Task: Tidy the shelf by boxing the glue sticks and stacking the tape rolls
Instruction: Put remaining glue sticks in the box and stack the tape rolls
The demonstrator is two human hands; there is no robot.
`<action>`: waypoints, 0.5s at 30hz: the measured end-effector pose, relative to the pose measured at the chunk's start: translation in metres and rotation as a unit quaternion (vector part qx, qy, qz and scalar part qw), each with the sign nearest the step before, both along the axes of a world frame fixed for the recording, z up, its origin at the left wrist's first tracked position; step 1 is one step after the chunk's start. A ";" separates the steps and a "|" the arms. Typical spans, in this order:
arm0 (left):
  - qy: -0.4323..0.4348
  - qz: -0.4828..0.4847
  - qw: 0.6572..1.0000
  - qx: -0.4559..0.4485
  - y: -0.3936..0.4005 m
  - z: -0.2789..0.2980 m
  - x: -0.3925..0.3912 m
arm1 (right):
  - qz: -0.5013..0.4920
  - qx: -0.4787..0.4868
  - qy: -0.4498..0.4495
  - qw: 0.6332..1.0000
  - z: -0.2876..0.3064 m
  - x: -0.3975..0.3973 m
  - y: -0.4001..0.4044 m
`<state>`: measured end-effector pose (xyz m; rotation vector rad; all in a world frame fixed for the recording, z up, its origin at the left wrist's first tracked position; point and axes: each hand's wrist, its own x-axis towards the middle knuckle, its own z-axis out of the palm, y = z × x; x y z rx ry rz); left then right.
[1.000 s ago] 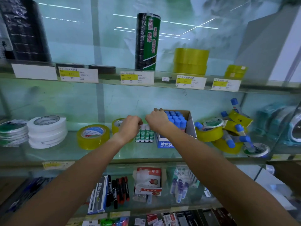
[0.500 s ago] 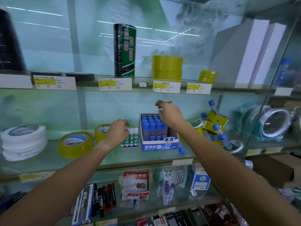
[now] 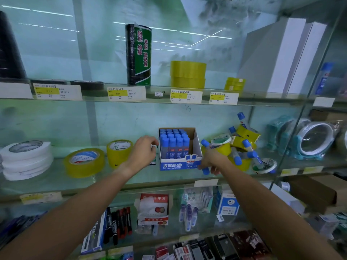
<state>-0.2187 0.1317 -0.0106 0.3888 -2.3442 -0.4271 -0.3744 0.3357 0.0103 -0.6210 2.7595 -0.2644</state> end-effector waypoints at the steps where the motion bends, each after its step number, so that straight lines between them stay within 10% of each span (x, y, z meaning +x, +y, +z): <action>1: 0.003 0.000 1.000 0.000 0.003 0.000 -0.001 | 0.005 -0.002 0.012 1.000 -0.009 0.000 0.000; 15: 0.097 -0.074 0.992 -0.023 0.061 0.034 -0.026 | -0.031 -0.165 0.279 0.945 0.043 0.007 0.021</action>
